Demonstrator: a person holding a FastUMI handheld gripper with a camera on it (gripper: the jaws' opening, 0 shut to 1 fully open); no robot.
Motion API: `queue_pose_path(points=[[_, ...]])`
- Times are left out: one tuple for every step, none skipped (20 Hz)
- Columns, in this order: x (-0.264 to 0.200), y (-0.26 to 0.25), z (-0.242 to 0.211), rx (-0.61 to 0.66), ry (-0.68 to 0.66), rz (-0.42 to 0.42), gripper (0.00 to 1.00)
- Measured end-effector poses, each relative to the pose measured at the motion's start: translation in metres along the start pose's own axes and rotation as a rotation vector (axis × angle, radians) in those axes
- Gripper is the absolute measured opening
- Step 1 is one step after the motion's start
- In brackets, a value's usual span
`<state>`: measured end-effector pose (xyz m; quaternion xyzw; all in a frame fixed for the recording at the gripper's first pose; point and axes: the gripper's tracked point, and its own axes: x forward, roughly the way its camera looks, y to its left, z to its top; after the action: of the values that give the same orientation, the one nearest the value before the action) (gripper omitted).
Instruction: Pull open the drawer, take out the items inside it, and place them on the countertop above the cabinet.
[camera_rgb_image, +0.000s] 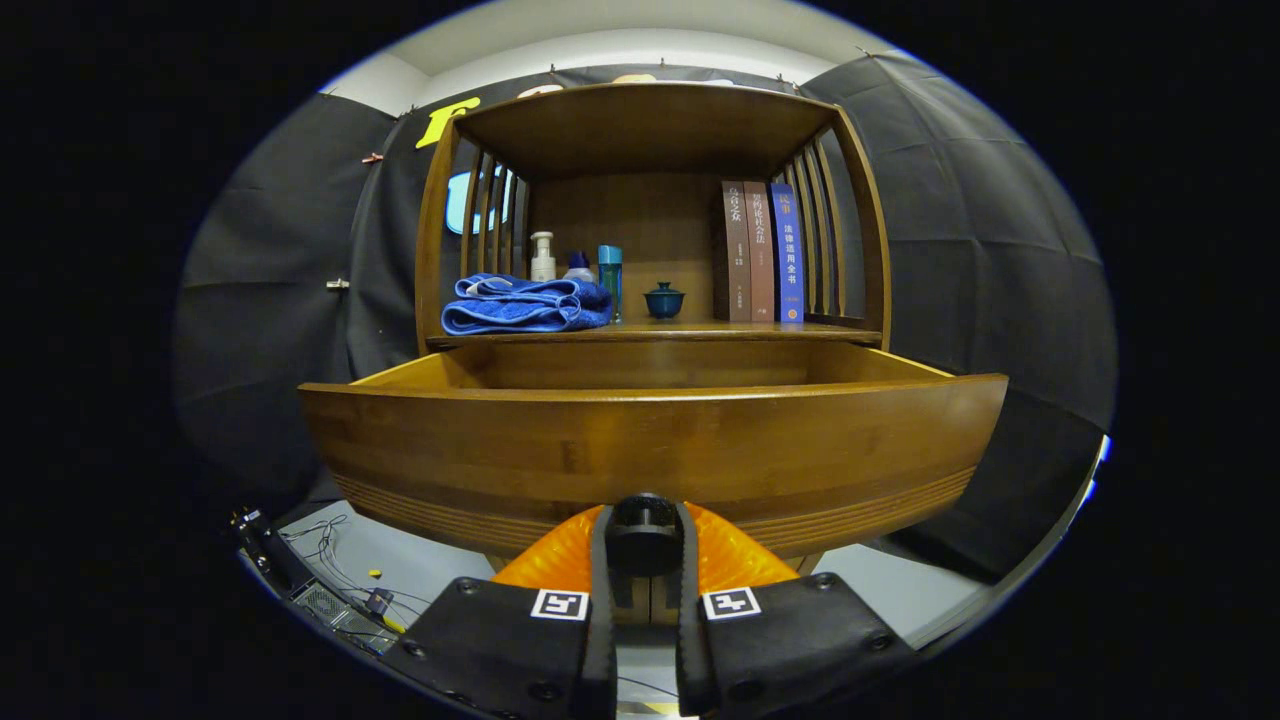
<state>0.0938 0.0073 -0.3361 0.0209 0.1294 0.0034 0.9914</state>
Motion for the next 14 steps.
queue_pose_path(points=[[0.0,0.0,0.001,-0.011,0.004,0.002,0.27],[0.0,0.0,0.0,-0.015,0.018,0.007,0.27],[0.0,0.001,0.001,-0.01,0.031,0.013,0.27],[0.0,0.001,0.0,-0.01,0.05,0.019,0.27],[-0.001,0.002,0.0,-0.015,0.064,0.028,0.29],[-0.002,0.003,0.0,-0.019,0.076,0.043,0.35],[-0.007,0.005,0.008,-0.015,0.061,0.058,0.42],[-0.011,0.005,0.019,-0.017,0.031,0.069,0.48],[-0.017,0.004,0.036,-0.029,0.008,0.078,0.56],[-0.022,0.005,0.054,-0.041,-0.008,0.097,0.65],[-0.027,0.006,0.068,-0.05,-0.015,0.106,0.73],[-0.03,0.005,0.082,-0.056,-0.009,0.11,0.82],[-0.031,0.004,0.096,-0.058,0.001,0.116,0.9],[-0.03,0.002,0.111,-0.061,0.012,0.119,0.99]])
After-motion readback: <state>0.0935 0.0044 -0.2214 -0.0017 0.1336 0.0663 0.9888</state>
